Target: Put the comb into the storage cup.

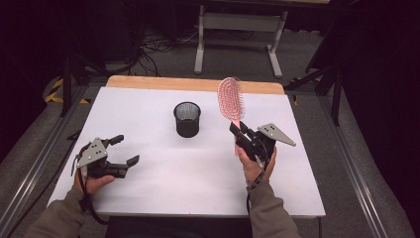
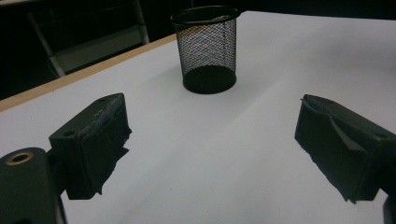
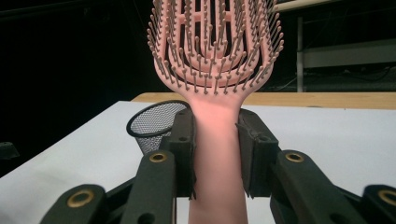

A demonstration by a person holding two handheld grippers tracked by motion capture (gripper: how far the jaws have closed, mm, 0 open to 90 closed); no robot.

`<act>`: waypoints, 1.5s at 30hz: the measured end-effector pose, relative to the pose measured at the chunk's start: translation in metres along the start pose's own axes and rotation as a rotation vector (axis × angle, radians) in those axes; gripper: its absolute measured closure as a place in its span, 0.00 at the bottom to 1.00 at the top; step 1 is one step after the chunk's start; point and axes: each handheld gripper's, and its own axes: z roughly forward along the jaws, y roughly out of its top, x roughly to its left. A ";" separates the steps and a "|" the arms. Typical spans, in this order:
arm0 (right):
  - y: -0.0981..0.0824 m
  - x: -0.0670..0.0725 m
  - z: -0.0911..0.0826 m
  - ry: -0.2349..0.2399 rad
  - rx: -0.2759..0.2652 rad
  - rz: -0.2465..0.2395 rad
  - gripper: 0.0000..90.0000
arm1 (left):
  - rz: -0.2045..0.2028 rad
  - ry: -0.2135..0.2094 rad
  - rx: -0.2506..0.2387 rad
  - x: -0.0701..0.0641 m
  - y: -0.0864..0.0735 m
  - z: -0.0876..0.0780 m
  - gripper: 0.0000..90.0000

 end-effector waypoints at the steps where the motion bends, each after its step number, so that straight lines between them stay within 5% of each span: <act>1: 0.001 0.001 0.000 0.003 -0.007 -0.005 0.78 | -0.003 -0.004 -0.003 0.000 0.001 0.001 0.12; 14: 0.015 0.009 0.001 0.013 -0.060 -0.053 0.78 | -0.002 -0.018 -0.030 0.003 0.014 0.010 0.11; 22: 0.012 0.015 0.004 0.027 -0.058 -0.063 0.78 | -0.017 -0.058 -0.092 0.001 0.031 0.015 0.12; 34: 0.005 0.025 0.004 0.040 -0.046 -0.082 0.78 | -0.038 -0.168 -0.149 -0.018 0.063 0.033 0.12; 45: -0.003 0.036 0.005 0.064 -0.032 -0.107 0.78 | -0.045 -0.191 -0.175 -0.036 0.090 0.050 0.15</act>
